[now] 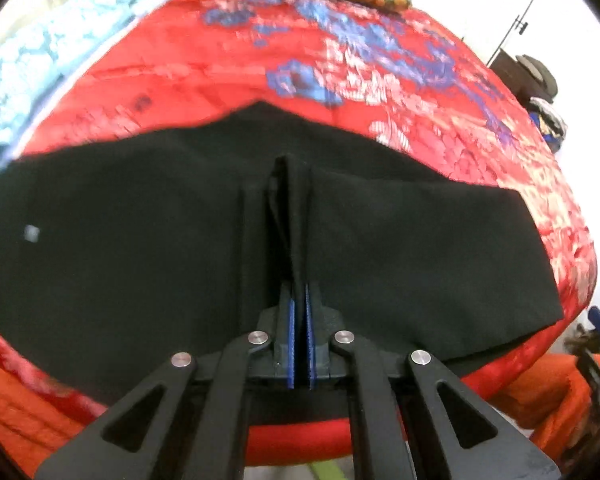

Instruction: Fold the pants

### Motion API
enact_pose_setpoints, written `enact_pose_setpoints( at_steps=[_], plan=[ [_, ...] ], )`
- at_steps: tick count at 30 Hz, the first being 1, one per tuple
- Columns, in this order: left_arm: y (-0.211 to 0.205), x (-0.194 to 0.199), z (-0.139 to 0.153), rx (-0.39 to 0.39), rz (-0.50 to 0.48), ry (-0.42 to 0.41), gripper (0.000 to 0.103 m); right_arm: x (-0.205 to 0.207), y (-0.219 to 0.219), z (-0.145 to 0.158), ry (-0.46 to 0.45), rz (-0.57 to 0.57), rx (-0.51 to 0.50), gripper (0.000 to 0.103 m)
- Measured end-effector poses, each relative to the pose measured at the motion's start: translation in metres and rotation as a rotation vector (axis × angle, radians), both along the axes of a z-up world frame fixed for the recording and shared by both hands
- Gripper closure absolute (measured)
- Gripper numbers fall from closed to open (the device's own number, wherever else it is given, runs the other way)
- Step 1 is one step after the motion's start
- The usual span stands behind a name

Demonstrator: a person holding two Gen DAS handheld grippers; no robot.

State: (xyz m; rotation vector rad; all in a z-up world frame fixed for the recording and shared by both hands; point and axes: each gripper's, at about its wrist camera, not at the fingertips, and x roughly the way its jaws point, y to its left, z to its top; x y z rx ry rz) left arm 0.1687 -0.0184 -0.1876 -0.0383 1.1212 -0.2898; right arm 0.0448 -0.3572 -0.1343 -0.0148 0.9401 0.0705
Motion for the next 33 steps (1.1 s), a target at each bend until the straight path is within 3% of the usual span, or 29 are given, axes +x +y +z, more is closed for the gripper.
enact_pose_setpoints(
  at_steps=[3,6,8,10,13,15,17,20,21,23,25,26,28,33],
  plan=[
    [0.005,0.002,-0.008,0.029,0.005,0.012,0.098,0.007,-0.015,-0.025,0.113,-0.061,-0.063,0.008],
    [0.000,0.000,-0.016,0.040,0.001,0.023,0.089,0.016,-0.014,-0.042,0.175,-0.031,-0.072,0.008],
    [-0.002,-0.001,-0.013,0.051,0.003,0.010,0.081,0.021,-0.007,-0.043,0.146,-0.019,-0.120,0.008],
    [0.004,-0.001,-0.008,0.055,0.027,-0.006,0.060,0.025,-0.004,-0.037,0.087,-0.025,-0.149,0.008],
    [0.019,0.001,0.000,0.045,0.103,-0.019,0.053,0.027,-0.006,-0.042,0.077,-0.063,-0.212,0.008],
    [0.030,-0.001,0.011,0.030,0.170,-0.063,0.054,0.031,-0.012,-0.053,0.121,-0.093,-0.245,0.008],
    [0.033,-0.010,0.033,-0.031,0.192,-0.179,0.053,0.031,-0.016,-0.053,0.119,-0.109,-0.215,0.008],
    [0.011,-0.015,0.043,-0.087,0.074,-0.257,0.040,0.031,-0.012,-0.047,0.082,-0.099,-0.240,0.008],
    [0.000,-0.014,0.037,-0.082,0.027,-0.239,0.040,0.031,-0.010,-0.047,0.076,-0.093,-0.244,0.008],
    [-0.023,-0.005,0.012,-0.043,-0.057,-0.155,0.052,0.033,-0.006,-0.050,0.072,-0.084,-0.264,0.008],
    [-0.036,0.005,-0.020,0.045,-0.085,-0.037,0.090,0.031,-0.006,-0.051,0.059,-0.102,-0.293,0.008],
    [-0.035,0.007,-0.033,0.060,-0.087,0.004,0.090,0.031,-0.008,-0.052,0.062,-0.114,-0.306,0.008],
    [-0.028,0.005,-0.034,0.060,-0.077,-0.022,0.093,0.027,-0.015,-0.052,0.081,-0.143,-0.320,0.006],
    [-0.027,0.005,-0.035,0.072,-0.076,-0.026,0.093,0.023,-0.031,-0.052,0.122,-0.177,-0.241,0.005]
  ],
)
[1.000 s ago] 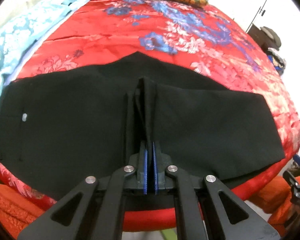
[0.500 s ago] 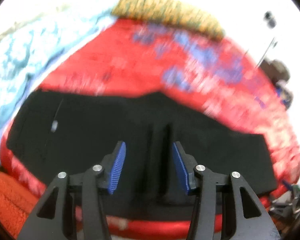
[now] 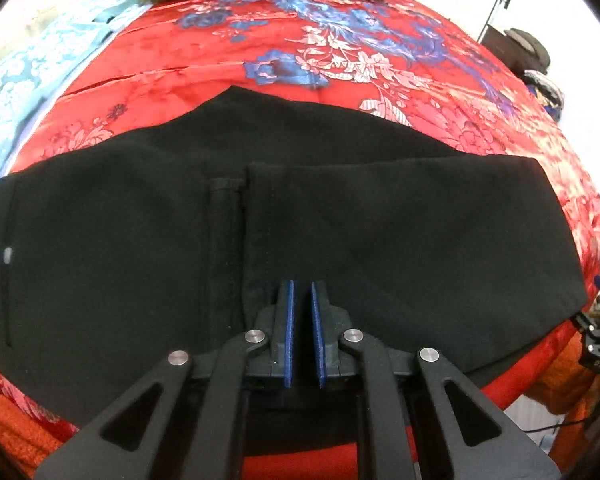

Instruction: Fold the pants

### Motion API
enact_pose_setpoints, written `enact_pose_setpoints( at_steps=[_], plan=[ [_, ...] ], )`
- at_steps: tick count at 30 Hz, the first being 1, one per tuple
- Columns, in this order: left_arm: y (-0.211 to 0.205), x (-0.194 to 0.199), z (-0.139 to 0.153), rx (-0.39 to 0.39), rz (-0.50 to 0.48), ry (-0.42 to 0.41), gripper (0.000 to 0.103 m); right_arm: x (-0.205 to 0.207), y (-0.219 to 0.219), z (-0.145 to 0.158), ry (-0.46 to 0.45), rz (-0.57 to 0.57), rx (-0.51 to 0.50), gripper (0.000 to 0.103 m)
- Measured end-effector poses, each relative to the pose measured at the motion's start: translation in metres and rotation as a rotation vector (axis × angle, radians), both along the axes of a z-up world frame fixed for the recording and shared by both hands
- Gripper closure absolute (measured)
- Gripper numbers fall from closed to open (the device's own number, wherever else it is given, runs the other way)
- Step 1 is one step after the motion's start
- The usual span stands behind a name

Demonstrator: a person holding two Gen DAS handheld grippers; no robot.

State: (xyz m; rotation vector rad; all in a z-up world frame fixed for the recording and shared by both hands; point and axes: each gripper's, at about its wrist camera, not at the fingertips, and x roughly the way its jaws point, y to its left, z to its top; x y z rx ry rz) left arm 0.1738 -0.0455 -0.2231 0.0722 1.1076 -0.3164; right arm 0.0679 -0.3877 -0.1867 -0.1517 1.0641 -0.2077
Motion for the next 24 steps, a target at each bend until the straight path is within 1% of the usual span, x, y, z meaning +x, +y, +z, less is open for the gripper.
enact_pose_setpoints(
  at_steps=[3,4,5,6,8,9,10,11,14,16,17,19,22,23,24],
  plan=[
    [-0.002,-0.001,0.001,0.018,-0.006,-0.010,0.092,-0.004,0.002,0.005,0.026,0.010,-0.017,0.005],
    [-0.002,-0.001,0.001,0.016,-0.002,-0.009,0.092,-0.007,0.001,0.010,0.036,0.006,-0.008,0.005],
    [-0.006,0.000,0.002,0.014,0.001,-0.008,0.092,-0.011,0.000,0.017,0.023,0.003,0.003,0.005],
    [-0.006,0.000,0.002,0.011,0.003,-0.007,0.092,-0.015,0.000,0.025,-0.008,0.002,0.011,0.005],
    [-0.003,-0.003,0.003,0.007,0.007,-0.006,0.092,-0.023,0.004,0.053,-0.136,0.012,0.025,0.002],
    [-0.003,-0.003,0.004,0.004,0.008,-0.005,0.092,-0.023,0.006,0.069,-0.212,0.025,0.054,0.002],
    [-0.003,-0.003,0.004,0.001,0.009,-0.004,0.092,-0.018,0.008,0.077,-0.240,0.045,0.092,0.002],
    [-0.003,-0.003,0.004,-0.001,0.008,-0.003,0.092,-0.009,0.012,0.083,-0.249,0.074,0.148,0.001],
    [-0.002,-0.004,0.004,-0.006,0.005,-0.003,0.092,0.028,0.027,0.081,-0.193,0.150,0.317,0.002],
    [0.000,-0.004,0.004,-0.020,0.006,0.002,0.092,0.048,0.040,0.071,-0.148,0.195,0.390,0.002],
    [0.000,-0.003,0.004,-0.025,0.005,0.003,0.091,0.057,0.047,0.063,-0.121,0.216,0.410,0.002],
    [0.001,-0.004,0.004,-0.032,-0.005,0.004,0.089,0.066,0.058,0.043,-0.062,0.243,0.405,0.002],
    [0.000,-0.006,0.004,-0.037,-0.032,-0.002,0.084,0.072,0.055,-0.002,0.093,0.192,0.344,0.001],
    [-0.001,-0.008,0.004,-0.034,-0.045,-0.008,0.084,0.068,0.054,-0.011,0.104,0.195,0.324,0.001],
    [-0.002,-0.008,0.004,-0.027,-0.053,-0.015,0.083,0.063,0.055,-0.011,0.062,0.228,0.299,0.001]
  ],
)
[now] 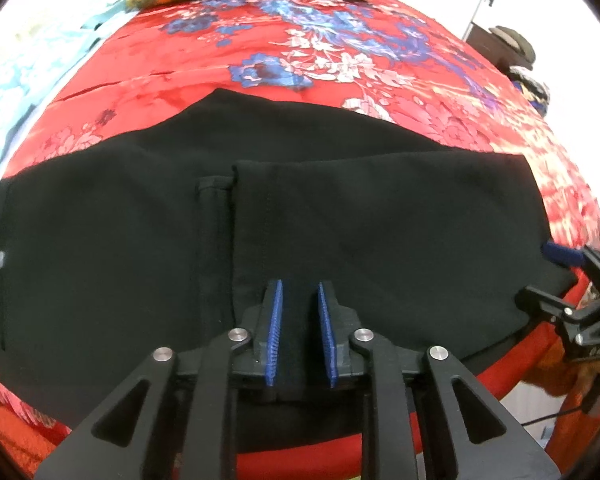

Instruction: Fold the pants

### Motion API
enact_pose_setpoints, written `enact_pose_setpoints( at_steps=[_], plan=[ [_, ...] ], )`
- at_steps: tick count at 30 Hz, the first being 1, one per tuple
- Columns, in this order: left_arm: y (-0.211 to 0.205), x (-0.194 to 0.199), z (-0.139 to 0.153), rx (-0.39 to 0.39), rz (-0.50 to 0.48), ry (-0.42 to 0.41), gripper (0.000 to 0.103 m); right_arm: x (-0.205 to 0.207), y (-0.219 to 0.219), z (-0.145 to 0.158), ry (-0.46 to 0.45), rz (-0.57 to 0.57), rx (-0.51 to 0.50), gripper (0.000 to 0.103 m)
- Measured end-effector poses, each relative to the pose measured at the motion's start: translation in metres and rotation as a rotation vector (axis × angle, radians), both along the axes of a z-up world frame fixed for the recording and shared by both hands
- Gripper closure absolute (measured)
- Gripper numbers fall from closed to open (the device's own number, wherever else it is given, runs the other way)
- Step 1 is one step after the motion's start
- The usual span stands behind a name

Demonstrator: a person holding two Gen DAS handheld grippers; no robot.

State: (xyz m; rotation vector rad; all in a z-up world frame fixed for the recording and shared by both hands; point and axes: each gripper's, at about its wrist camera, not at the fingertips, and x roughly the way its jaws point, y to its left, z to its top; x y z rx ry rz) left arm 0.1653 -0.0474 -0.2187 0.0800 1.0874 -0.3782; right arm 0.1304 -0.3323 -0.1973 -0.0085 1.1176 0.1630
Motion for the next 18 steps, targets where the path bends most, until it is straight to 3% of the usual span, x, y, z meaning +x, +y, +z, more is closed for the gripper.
enact_pose_setpoints(
  at_steps=[6,8,10,13,16,18],
  plan=[
    [0.002,0.000,0.001,-0.025,-0.006,0.003,0.078,-0.003,0.003,-0.001,-0.012,0.012,-0.040,0.000],
    [0.002,0.000,0.001,-0.044,-0.014,0.008,0.071,-0.005,0.003,-0.002,-0.030,0.016,-0.043,0.000],
    [-0.001,-0.002,0.001,-0.058,-0.034,0.006,0.053,-0.001,0.003,0.000,-0.040,0.015,-0.045,0.000],
    [-0.010,-0.010,0.006,-0.033,-0.065,-0.025,0.035,-0.008,0.003,0.012,-0.070,-0.006,-0.036,0.000],
    [-0.015,-0.018,0.015,-0.008,-0.075,-0.072,0.026,-0.022,-0.006,0.035,-0.157,-0.050,0.016,0.000],
    [-0.011,-0.020,0.026,-0.030,-0.058,-0.100,0.026,-0.029,-0.014,0.049,-0.209,-0.088,0.032,0.000]
  ],
)
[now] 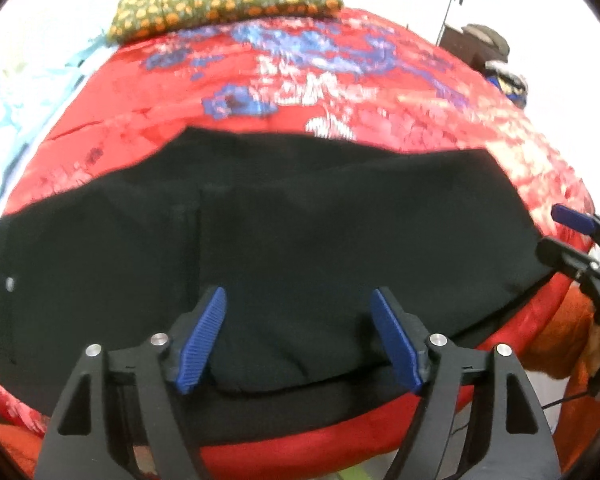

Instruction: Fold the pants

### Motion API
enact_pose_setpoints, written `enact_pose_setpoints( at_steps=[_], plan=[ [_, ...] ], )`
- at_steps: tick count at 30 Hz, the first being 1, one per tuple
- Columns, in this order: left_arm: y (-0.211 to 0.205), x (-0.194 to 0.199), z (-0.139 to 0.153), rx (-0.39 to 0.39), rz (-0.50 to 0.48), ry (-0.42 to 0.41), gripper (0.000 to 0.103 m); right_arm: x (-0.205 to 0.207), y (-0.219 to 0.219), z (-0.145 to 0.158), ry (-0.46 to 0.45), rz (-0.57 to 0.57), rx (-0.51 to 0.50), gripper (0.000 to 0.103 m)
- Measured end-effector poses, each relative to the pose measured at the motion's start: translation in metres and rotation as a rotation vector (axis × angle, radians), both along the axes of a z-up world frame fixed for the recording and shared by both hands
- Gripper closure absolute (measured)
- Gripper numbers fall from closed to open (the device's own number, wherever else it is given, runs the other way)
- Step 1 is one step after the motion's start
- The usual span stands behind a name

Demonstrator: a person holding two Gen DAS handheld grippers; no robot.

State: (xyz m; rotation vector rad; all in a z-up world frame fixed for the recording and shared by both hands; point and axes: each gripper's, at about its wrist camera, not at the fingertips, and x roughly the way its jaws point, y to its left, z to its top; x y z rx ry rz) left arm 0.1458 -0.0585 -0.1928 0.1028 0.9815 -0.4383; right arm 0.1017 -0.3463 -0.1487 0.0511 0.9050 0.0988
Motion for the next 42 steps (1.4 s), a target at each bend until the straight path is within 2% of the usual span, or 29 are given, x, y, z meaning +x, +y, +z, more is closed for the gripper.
enact_pose_setpoints(
  at_steps=[3,6,11,14,19,26,32,39,42],
  plan=[
    [0.013,0.000,0.018,-0.059,0.060,-0.037,0.020,-0.005,-0.014,0.016,-0.049,-0.067,-0.002,0.000],
    [0.028,-0.001,0.033,-0.068,0.155,-0.103,0.012,-0.007,-0.030,0.024,-0.063,-0.130,0.013,0.000],
    [0.055,0.005,0.040,-0.062,0.311,-0.160,0.012,-0.015,-0.052,0.028,-0.079,-0.227,0.007,0.000],
    [0.065,0.007,0.039,-0.046,0.364,-0.166,0.012,-0.019,-0.059,0.038,-0.119,-0.272,-0.022,0.000],
    [0.069,0.008,0.040,-0.032,0.378,-0.181,0.012,-0.027,-0.066,0.056,-0.155,-0.314,-0.116,0.000],
    [0.065,0.001,0.045,0.000,0.363,-0.230,0.010,-0.036,-0.074,0.057,-0.144,-0.356,-0.118,0.000],
    [0.058,-0.003,0.050,0.042,0.346,-0.273,0.007,-0.033,-0.066,0.054,-0.154,-0.324,-0.158,0.000],
    [0.060,-0.003,0.051,0.038,0.347,-0.254,0.005,-0.030,-0.060,0.044,-0.120,-0.292,-0.151,0.000],
    [0.058,-0.001,0.051,0.070,0.345,-0.247,0.004,-0.030,-0.062,0.041,-0.107,-0.297,-0.148,0.000]
  ],
)
